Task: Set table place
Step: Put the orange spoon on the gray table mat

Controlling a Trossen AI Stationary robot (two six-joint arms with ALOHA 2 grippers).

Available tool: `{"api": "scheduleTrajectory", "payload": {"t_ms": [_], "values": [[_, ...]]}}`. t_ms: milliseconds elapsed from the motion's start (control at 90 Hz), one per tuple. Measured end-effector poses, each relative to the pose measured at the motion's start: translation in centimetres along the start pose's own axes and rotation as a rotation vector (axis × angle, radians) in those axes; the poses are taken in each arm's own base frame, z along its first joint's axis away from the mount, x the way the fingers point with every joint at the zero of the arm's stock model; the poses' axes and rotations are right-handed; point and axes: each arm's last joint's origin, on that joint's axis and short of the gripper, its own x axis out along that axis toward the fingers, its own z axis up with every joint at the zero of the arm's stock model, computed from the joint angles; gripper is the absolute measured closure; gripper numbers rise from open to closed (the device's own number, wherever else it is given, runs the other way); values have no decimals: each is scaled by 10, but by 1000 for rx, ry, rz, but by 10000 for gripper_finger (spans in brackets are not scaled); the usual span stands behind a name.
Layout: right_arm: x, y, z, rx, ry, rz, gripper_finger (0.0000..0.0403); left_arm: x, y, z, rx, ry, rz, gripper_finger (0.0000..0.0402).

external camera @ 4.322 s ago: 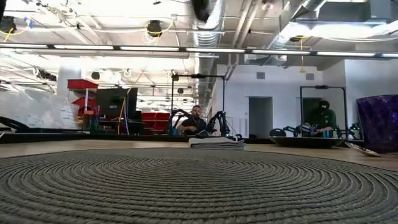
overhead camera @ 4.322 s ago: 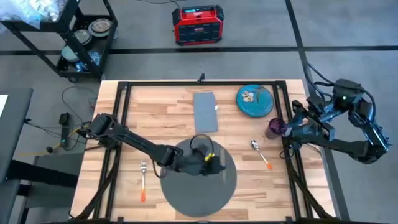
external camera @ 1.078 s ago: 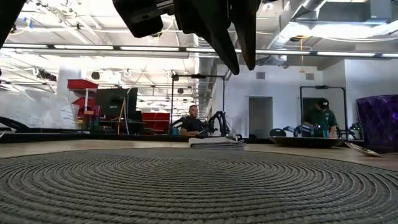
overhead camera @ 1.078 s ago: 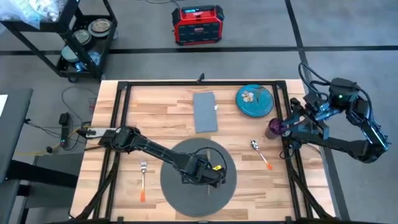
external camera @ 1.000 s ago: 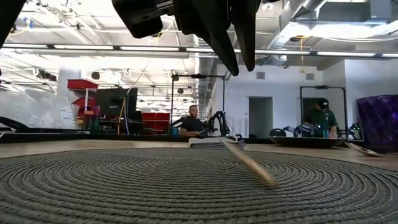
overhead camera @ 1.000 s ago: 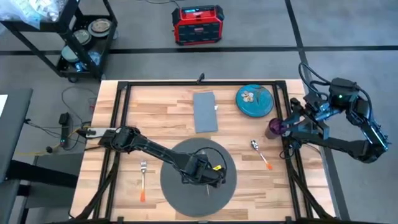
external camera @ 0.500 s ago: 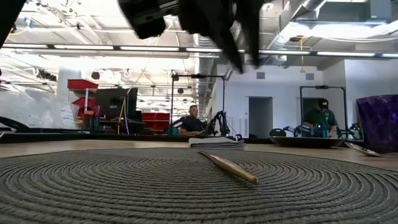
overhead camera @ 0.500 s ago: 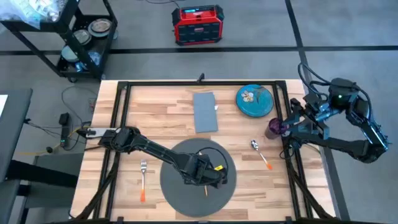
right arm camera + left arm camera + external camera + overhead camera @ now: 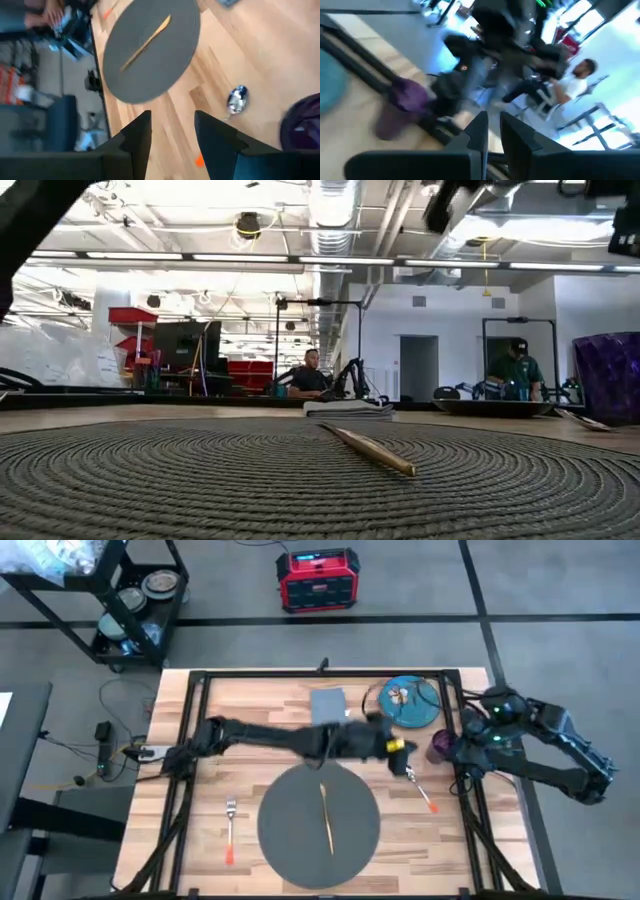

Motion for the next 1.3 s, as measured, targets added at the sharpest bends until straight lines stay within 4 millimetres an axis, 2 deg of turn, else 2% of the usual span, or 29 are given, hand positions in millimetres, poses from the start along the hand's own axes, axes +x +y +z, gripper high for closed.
{"api": "scheduleTrajectory", "payload": {"t_ms": [156,244,344,500,600,722,889,1011,1122,1300], "values": [[20,-14,0,148,-98,45,266,-1,24,31,89,127,-265,398],[30,-20,1,216,-141,35,266,-13,27,50,146,194,-379,400],[30,-12,11,198,-242,88,269,-36,26,69,231,267,-407,400],[40,7,32,90,-301,156,285,-77,26,90,381,366,-330,401],[48,28,50,23,-242,171,290,-103,29,106,431,393,-284,401],[69,52,70,-45,-93,51,291,-133,32,117,425,455,-204,401],[102,70,87,-92,50,-233,291,-173,42,104,425,679,185,402],[121,63,78,-88,195,-381,292,-186,42,94,452,779,361,402],[132,55,56,-72,301,-493,292,-192,32,93,484,755,363,402],[148,47,23,7,340,-512,292,-193,23,92,523,724,333,402]]}}
